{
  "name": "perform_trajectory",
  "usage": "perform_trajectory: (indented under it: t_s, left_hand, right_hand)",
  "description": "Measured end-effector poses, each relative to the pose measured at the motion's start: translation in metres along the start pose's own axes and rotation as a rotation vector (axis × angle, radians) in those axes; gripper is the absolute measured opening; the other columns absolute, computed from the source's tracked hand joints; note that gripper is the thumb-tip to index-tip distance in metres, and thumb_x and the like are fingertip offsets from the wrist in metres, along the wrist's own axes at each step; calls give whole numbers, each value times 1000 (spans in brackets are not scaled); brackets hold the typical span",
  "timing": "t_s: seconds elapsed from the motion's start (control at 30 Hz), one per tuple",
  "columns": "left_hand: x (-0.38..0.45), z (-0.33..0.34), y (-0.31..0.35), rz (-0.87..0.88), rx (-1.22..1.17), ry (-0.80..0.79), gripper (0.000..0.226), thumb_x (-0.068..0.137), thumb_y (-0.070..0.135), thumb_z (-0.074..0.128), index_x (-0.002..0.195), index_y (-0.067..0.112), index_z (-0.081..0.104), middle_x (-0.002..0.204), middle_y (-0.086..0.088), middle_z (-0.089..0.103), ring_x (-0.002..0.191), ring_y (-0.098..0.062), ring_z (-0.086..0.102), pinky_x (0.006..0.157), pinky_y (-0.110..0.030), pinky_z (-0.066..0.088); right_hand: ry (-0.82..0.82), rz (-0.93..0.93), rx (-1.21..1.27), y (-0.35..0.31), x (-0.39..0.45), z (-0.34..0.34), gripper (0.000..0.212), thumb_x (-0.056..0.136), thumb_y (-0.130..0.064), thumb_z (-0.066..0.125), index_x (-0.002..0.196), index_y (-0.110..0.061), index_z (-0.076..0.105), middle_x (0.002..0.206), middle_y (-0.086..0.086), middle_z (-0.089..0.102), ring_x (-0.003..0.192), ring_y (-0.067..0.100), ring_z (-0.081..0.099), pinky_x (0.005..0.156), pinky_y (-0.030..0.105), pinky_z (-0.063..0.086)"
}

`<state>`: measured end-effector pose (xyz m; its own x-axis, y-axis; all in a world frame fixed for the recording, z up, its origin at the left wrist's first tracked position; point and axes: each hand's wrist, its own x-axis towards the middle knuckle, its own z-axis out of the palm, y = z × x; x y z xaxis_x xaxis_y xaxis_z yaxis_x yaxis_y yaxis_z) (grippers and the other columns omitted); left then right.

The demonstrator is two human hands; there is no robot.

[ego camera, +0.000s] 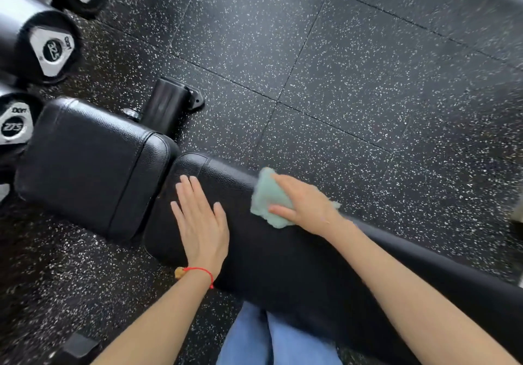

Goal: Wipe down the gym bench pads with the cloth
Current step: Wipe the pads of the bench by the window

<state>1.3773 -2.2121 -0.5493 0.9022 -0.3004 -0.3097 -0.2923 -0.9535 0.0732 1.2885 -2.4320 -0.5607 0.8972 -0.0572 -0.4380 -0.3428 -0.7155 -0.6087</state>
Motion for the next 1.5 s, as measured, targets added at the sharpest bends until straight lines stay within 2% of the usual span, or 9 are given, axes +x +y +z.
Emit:
perform_trajectory:
  t_s: [0.17, 0.33, 0.43, 0.73, 0.83, 0.97, 1.07, 1.3, 1.5]
  left_hand:
    - [-26, 10, 30, 67, 6, -50, 68, 99, 34, 23, 154, 3, 0, 163, -15, -4, 151, -30, -3, 120, -53, 14]
    - [-29, 19, 25, 66, 9, -46, 68, 98, 35, 25, 154, 3, 3, 163, -15, -2, 151, -30, -1, 120, -53, 15]
    - [-30, 19, 19, 112, 21, -30, 68, 99, 36, 25, 154, 3, 4, 163, -16, -1, 151, -30, 0, 120, -52, 15]
    - [-59, 26, 48, 85, -49, -52, 69, 98, 34, 25, 154, 3, 1, 163, -14, -4, 151, -31, -3, 120, -54, 12]
    - [-70, 32, 65, 61, -61, -49, 68, 98, 32, 27, 154, 2, 2, 163, -15, -3, 151, -31, -2, 120, -55, 12]
    - [-85, 42, 81, 41, -32, -38, 66, 100, 28, 31, 154, 1, 2, 163, -17, -1, 151, -32, -1, 119, -55, 13]
    - [-101, 51, 99, 67, 1, -23, 68, 98, 33, 23, 154, 0, 2, 162, -18, -1, 150, -33, -1, 119, -55, 14]
    - [-167, 80, 189, 147, -77, -21, 68, 98, 33, 27, 154, 1, 4, 163, -16, -2, 150, -32, -4, 119, -57, 9]
    - [-243, 110, 295, 223, -98, -53, 69, 99, 34, 27, 154, 0, 2, 162, -19, -2, 150, -33, -6, 119, -57, 7]
  right_hand:
    - [26, 102, -72, 63, -96, -10, 82, 88, -75, 33, 146, -18, 37, 141, -2, 50, 124, 20, 52, 103, 32, 39]
    - [112, 74, -123, -13, 13, 24, 88, 83, -76, 28, 143, -12, 40, 136, 8, 54, 113, 31, 57, 94, 41, 42]
    - [92, 57, -75, -40, 47, 25, 78, 87, -68, 45, 144, -15, 38, 134, 9, 54, 110, 32, 57, 92, 44, 44]
    - [121, 317, -134, 98, -174, -13, 89, 81, -84, 26, 139, -19, 48, 135, 1, 57, 119, 24, 55, 102, 39, 41]
    - [163, 299, -119, 81, -145, -4, 94, 79, -85, 26, 134, -14, 52, 130, 7, 60, 115, 30, 58, 98, 41, 44]
    - [113, 167, -163, 32, -57, 11, 74, 88, -70, 44, 140, -19, 42, 128, 7, 56, 109, 31, 57, 90, 43, 41]
    - [107, 116, -122, 44, -58, 8, 73, 88, -69, 45, 143, -22, 37, 127, 6, 56, 107, 30, 57, 90, 43, 43]
    - [110, 187, -114, 170, -216, -13, 83, 82, -79, 24, 142, -24, 42, 127, -1, 59, 107, 24, 60, 92, 43, 45]
    - [150, 290, -118, 287, -381, -29, 80, 85, -76, 32, 141, -20, 46, 128, -1, 60, 114, 20, 58, 99, 38, 44]
